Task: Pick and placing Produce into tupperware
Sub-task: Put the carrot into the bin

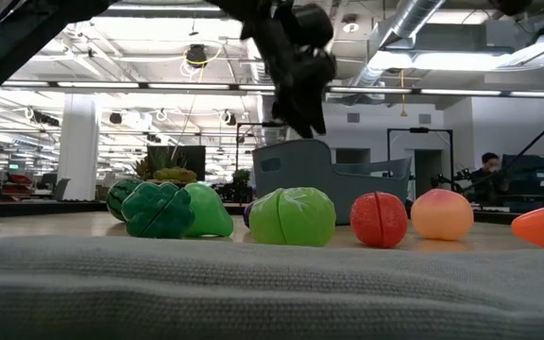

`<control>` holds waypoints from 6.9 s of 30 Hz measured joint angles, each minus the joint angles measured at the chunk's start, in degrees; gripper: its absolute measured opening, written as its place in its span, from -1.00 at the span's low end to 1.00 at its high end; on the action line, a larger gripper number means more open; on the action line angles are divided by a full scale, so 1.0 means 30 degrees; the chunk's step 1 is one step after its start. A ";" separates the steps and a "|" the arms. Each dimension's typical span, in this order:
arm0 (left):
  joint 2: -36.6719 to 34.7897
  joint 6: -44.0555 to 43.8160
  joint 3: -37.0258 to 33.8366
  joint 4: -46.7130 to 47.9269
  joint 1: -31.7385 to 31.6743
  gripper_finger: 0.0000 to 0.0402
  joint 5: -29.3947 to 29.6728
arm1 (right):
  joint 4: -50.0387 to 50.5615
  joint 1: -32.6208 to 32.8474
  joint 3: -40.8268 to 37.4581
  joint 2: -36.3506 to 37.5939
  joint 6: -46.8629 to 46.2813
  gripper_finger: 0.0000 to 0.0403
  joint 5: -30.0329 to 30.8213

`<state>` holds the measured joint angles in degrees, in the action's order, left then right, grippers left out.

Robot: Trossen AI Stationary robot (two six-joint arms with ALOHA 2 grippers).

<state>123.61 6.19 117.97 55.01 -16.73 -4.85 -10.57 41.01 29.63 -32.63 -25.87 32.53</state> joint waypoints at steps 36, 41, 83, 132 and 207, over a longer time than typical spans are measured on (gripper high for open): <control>-0.7498 -0.8525 0.3424 0.8849 1.6232 0.42 1.2390 | 0.8604 0.9541 0.0000 -0.4264 -1.2865 0.44 1.0340; -0.7613 -0.9902 0.3410 0.8836 1.9522 0.42 1.9253 | 0.8647 0.8746 0.0000 -0.4402 -1.2072 0.44 1.0333; -1.3162 -0.3775 -1.4905 -1.7107 0.8646 0.42 -0.3409 | 0.1495 0.8162 0.0000 -0.5783 -0.8362 0.44 1.1173; -3.1364 -1.2245 -2.8116 -0.9954 1.4883 0.42 1.3264 | 1.8069 0.1228 0.7876 -1.8858 -1.3010 0.44 -0.4398; -3.1354 -1.2605 -2.8109 -0.8580 1.4885 0.42 1.3206 | 1.3945 -0.1717 0.5384 -2.0048 -1.1895 -0.23 -0.8377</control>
<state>29.55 -31.63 33.65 29.27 27.93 34.76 31.27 35.86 45.78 -92.77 -61.56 7.40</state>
